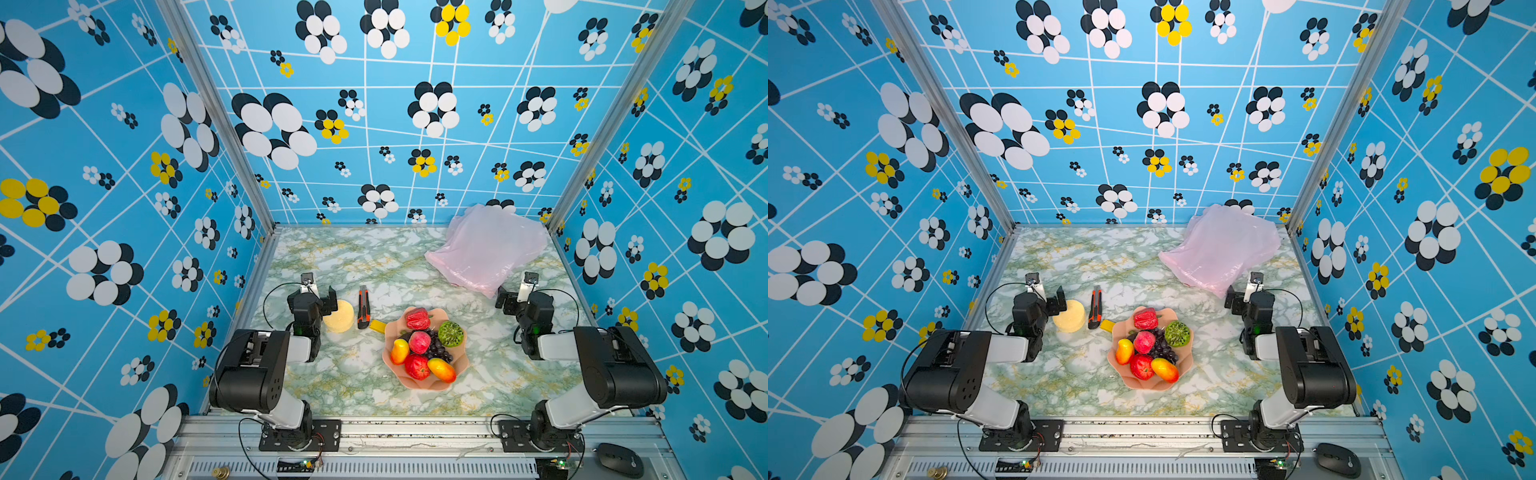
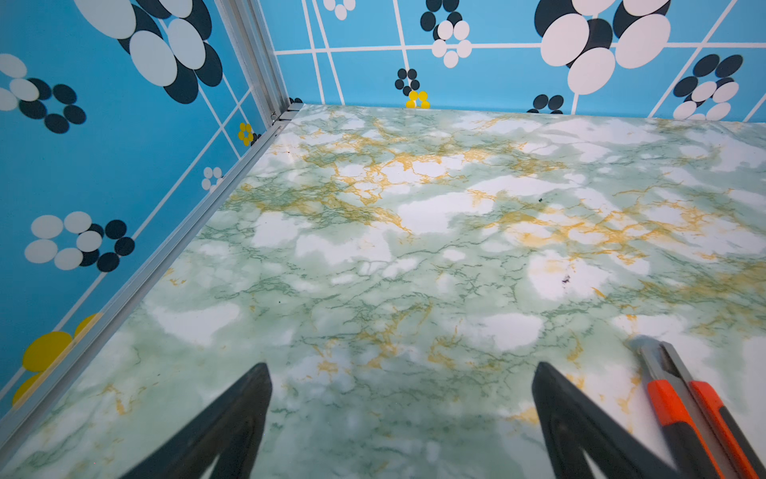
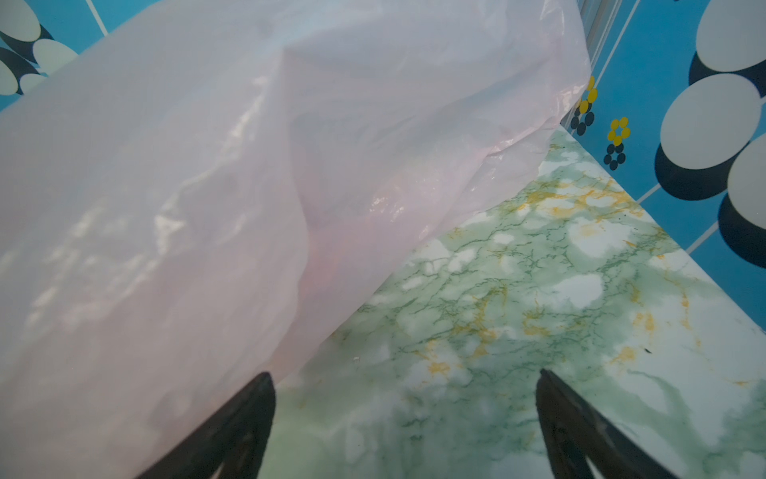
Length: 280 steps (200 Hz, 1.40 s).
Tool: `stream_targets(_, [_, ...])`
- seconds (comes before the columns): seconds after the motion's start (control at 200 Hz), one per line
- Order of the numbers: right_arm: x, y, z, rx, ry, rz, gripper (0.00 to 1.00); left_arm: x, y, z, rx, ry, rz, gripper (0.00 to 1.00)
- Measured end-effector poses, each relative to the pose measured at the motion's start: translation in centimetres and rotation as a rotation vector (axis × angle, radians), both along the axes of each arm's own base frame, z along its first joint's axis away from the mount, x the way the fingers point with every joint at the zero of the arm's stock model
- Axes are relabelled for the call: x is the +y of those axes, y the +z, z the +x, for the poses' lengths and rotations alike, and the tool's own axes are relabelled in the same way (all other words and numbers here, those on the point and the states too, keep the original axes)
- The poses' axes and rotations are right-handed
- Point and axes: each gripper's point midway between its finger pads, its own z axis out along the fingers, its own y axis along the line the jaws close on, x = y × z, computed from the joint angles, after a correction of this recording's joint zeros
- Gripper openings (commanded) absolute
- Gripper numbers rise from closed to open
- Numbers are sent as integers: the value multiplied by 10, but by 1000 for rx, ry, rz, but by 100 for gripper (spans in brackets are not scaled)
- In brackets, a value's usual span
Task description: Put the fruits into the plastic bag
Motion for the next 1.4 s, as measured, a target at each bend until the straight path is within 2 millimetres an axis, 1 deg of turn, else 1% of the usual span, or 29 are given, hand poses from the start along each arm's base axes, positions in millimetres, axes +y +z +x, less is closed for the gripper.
stream_targets(0.96, [0,0,0,0,2,0,99,0,0,0,0,0,0,99])
stream_targets(1.085, [1,3,-1,0,7,2,99,-1,0,-2,14,-5,2,99])
stream_targets(1.145, [1,7,-2,0,6,2,99,-1,5,-3,28,-6,4,99])
stream_targets(1.18, [1,10,-2,-2,6,2,99,-1,12,-2,34,-4,6,99])
stream_targets(1.255, [1,17,-1,-7,6,2,99,-1,37,5,9,1,5,99])
stream_targets(1.26, [1,18,-1,-7,6,2,99,-1,41,7,0,3,4,99])
stream_targets(1.305, [0,23,0,-10,2,1,99,0,53,9,-7,8,0,99])
stream_targets(1.31, [0,23,0,-10,2,1,99,0,57,10,-13,10,-2,99])
stream_targets(1.335, [0,25,1,-11,0,0,99,0,62,10,-14,13,-8,99])
stream_targets(1.345, [0,26,1,-10,-2,0,99,0,68,10,-23,17,-15,99])
stream_targets(1.399, [-1,31,0,-12,-6,-1,99,1,82,9,-37,28,-35,99])
